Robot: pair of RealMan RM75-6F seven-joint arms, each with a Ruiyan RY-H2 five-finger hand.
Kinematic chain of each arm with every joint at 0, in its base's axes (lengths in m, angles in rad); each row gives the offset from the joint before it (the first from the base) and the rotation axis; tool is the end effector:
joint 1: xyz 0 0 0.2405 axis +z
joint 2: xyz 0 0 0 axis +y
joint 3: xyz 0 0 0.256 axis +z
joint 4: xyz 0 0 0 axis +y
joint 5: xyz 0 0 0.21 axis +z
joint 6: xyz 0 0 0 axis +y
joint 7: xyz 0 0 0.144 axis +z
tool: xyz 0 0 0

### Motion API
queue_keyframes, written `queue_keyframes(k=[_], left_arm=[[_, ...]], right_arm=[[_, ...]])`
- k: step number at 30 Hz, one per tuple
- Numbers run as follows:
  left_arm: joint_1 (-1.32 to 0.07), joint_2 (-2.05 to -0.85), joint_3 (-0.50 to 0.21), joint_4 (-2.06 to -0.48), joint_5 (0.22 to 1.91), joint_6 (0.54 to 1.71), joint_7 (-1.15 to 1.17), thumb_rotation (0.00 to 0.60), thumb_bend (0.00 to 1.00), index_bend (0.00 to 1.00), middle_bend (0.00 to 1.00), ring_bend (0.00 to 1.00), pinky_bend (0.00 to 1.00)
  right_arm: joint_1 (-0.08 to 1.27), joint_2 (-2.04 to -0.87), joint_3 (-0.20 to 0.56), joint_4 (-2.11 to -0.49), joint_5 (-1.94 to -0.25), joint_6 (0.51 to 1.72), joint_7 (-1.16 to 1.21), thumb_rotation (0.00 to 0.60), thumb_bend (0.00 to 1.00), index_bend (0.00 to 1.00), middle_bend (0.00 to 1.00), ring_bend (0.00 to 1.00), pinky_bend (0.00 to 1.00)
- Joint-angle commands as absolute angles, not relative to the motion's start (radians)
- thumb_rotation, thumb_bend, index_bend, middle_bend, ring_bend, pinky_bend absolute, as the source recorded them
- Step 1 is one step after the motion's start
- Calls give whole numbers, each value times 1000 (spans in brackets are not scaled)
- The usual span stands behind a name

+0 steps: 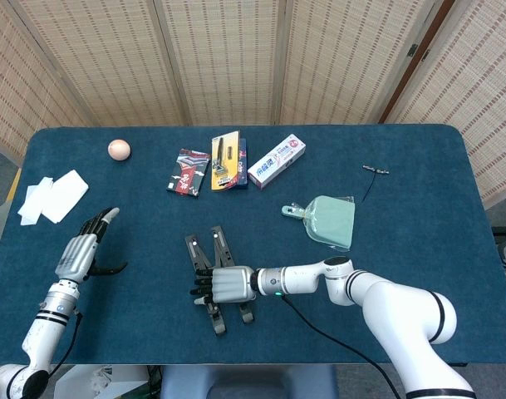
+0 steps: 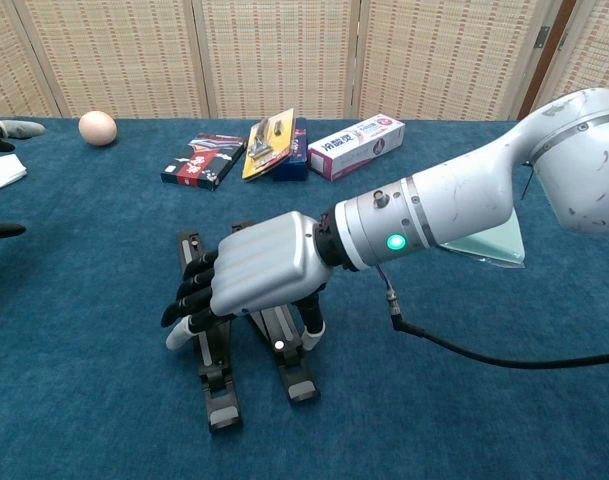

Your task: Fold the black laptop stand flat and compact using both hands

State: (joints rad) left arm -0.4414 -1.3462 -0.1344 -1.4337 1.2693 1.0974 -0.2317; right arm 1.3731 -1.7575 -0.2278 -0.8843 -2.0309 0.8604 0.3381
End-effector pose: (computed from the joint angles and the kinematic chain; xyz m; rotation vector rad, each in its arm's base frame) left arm -0.2751 0.3038 0.0715 -1.4417 -1.2816 -1.0708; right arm -0.0345 -0.3519 -0.1119 2.9005 0.2412 0.7521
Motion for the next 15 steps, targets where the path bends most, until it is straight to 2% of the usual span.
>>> queue_keyframes(k=[1, 9, 15], left_arm=[[-440, -1348, -136, -1430, 1270, 1097, -235, 600, 170, 0, 0, 0, 0], [-435, -1354, -136, -1415, 1275, 1093, -252, 600, 170, 0, 0, 0, 0], [-432, -1355, -136, -1409, 1282, 1092, -262, 600, 170, 0, 0, 0, 0]], right_arm=[[1390, -1765, -237, -876, -2026, 846, 359, 600, 31, 0, 0, 0, 0], [1404, -1783, -246, -853, -2013, 849, 383, 600, 55, 0, 6, 0, 0], [1414, -1797, -253, -834, -2003, 840, 392, 600, 150, 0, 98, 0, 0]])
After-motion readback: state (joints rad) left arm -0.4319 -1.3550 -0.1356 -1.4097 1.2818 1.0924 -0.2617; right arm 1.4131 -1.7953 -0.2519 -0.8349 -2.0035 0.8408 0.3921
